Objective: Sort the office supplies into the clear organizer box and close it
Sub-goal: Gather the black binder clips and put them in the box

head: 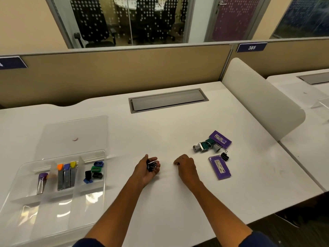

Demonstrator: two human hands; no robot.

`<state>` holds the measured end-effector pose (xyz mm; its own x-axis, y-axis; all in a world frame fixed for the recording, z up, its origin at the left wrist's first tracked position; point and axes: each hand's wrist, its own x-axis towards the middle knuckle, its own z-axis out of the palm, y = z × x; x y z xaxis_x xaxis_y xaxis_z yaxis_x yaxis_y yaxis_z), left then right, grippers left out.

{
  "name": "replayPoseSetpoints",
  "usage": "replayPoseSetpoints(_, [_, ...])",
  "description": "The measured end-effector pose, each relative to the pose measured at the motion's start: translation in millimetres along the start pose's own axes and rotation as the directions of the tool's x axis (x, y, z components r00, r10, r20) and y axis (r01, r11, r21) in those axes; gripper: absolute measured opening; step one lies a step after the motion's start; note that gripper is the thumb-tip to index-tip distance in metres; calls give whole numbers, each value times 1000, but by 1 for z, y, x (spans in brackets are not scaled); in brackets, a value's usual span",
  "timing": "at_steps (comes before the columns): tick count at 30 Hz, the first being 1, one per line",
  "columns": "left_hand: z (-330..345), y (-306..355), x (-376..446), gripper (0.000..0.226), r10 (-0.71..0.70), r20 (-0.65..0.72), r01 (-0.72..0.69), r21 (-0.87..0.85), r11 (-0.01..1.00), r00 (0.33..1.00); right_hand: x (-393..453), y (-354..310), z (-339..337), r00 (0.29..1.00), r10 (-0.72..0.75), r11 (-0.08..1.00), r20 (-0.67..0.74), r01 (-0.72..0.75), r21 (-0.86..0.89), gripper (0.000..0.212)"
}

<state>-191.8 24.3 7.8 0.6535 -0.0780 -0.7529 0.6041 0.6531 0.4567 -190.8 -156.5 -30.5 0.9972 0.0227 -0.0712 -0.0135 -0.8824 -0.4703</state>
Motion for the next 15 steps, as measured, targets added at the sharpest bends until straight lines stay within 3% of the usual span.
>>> replayPoseSetpoints(5, [-1,-4,-2,41,-11,18,11,-38,999,1000,8,1,-9,993,120,985,16,-121,124,25])
replayPoseSetpoints(10, [-3,-9,-3,45,-10,14,11,-80,997,1000,8,-9,-22,981,182,906,75,-196,374,12])
replayPoseSetpoints(15, [-4,-7,-11,52,15,30,-10,-170,985,999,-3,-56,-30,975,125,605,183,-221,765,12])
